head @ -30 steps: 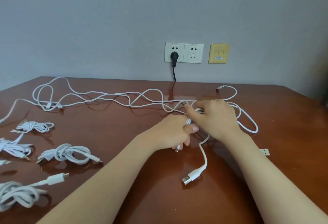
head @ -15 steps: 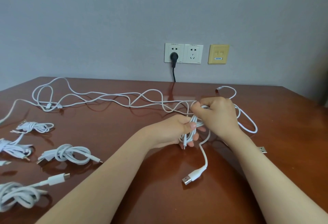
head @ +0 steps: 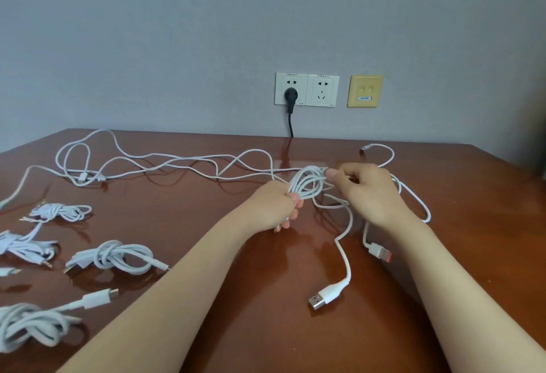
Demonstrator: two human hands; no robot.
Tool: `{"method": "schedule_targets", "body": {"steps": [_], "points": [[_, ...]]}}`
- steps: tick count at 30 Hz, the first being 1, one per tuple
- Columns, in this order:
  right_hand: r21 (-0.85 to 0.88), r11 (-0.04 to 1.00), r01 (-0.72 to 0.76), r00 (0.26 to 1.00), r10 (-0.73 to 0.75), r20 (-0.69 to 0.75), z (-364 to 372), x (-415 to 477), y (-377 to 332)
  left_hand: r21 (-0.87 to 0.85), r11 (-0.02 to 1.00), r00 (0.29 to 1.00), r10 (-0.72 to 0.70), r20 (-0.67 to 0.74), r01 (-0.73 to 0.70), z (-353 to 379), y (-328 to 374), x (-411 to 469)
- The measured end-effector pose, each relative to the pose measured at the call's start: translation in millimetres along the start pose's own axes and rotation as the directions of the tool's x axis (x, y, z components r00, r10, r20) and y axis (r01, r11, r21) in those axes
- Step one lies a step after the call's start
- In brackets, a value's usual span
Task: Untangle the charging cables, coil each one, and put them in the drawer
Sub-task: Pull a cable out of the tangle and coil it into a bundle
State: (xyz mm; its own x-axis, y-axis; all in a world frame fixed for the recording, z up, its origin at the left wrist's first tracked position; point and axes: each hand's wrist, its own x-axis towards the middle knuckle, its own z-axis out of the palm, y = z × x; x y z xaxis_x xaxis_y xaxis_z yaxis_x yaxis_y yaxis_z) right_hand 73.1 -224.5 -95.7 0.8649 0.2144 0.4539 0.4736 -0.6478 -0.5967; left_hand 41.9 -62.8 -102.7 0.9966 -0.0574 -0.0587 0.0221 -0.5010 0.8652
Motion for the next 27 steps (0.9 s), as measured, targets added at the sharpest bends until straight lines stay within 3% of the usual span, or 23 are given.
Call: {"method": "schedule_targets", "body": {"steps": [5, 9, 12, 15, 18, 20, 24, 27], "points": [[0.100, 0.986, 0.135, 0.989, -0.128, -0.073, -0.5, 0.9, -5.1, 0.199, 0.979, 0.983, 0.011, 0.184, -0.048, 5.4, 5.3, -5.1], [0.134, 0.968, 0.214, 0.976, -0.205, -0.077, 1.2, 0.8, -7.7, 0.207, 0.975, 0.943, 0.009, 0.333, -0.083, 9.3, 11.4, -10.4], [0.240, 0.959, 0.149, 0.988, -0.154, 0.004, 0.2, 1.1, -7.6, 0.140, 0.981, 0.912, 0.065, 0.405, -0.133, 7.4, 12.9, -13.7], [0.418, 0.908, -0.013, 0.988, -0.052, 0.144, -5.0, 2.4, -3.6, 0.067, 0.976, 0.891, 0.160, 0.425, -0.208, 9.3, 12.2, -18.8], [0.562, 0.793, -0.234, 0.955, 0.078, 0.287, -12.7, 0.7, 1.4, 0.057, 0.955, 0.896, 0.253, 0.365, -0.293, 8.1, 12.2, -20.5], [0.541, 0.791, -0.286, 0.933, 0.103, 0.344, -13.2, -0.3, 4.7, 0.034, 0.939, 0.904, 0.320, 0.284, -0.344, 5.4, 14.3, -20.1], [0.475, 0.828, -0.299, 0.920, 0.117, 0.375, -1.3, 3.9, 1.5, -0.051, 0.937, 0.935, 0.348, 0.075, -0.345, -0.5, 16.3, -15.5], [0.364, 0.915, -0.175, 0.958, 0.073, 0.279, 11.0, 3.0, -9.3, 0.023, 0.956, 0.949, 0.293, -0.114, -0.292, -6.2, 10.8, -6.7]]}}
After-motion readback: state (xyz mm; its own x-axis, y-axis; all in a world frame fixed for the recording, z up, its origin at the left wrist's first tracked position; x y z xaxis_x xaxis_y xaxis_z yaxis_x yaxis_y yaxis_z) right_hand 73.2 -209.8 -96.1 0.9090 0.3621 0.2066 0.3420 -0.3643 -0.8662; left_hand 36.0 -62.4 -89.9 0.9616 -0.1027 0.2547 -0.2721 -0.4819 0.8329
